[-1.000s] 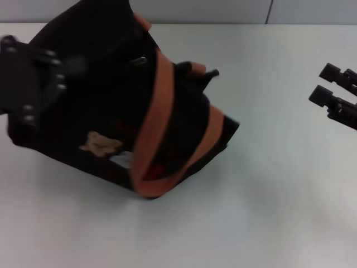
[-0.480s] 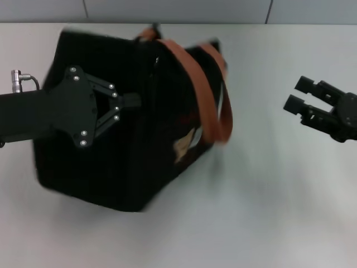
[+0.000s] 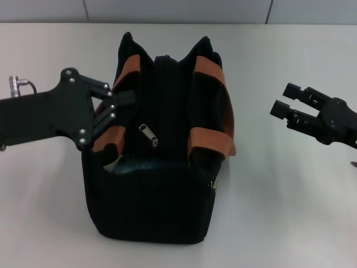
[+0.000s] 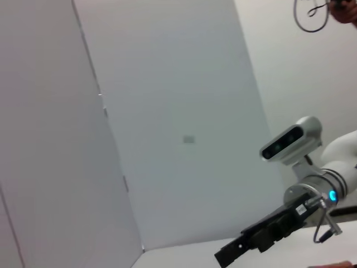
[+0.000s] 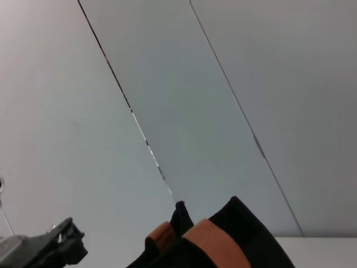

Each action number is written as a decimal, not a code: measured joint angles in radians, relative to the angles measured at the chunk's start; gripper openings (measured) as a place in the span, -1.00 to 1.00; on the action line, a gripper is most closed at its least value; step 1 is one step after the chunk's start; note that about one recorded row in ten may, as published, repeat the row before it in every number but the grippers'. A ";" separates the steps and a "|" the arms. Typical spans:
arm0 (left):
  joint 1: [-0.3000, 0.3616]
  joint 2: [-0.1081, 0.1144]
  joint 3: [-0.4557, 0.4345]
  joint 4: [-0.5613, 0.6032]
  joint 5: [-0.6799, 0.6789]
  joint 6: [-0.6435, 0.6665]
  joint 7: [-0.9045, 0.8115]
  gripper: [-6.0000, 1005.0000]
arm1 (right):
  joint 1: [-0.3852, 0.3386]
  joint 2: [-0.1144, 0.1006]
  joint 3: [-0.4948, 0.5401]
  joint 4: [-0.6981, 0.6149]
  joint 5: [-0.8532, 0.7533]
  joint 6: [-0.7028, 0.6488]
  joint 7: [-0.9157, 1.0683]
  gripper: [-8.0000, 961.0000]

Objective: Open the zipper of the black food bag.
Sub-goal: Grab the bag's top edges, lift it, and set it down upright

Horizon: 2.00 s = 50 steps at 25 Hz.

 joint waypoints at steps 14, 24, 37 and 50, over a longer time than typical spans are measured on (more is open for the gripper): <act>0.075 0.038 -0.164 -0.122 -0.031 0.120 -0.161 -0.98 | 0.008 -0.011 0.008 -0.011 0.007 0.007 0.002 0.73; 0.164 0.115 -0.154 -0.265 0.088 0.168 -0.195 -0.31 | 0.032 -0.028 0.006 -0.012 0.009 0.062 0.003 0.73; 0.115 0.056 -0.155 -0.286 0.305 -0.029 -0.258 0.43 | 0.047 -0.030 0.000 -0.012 0.007 0.077 0.003 0.73; -0.003 0.017 -0.182 -0.310 0.317 -0.298 -0.283 0.26 | 0.021 -0.023 0.009 -0.006 0.009 0.078 0.003 0.73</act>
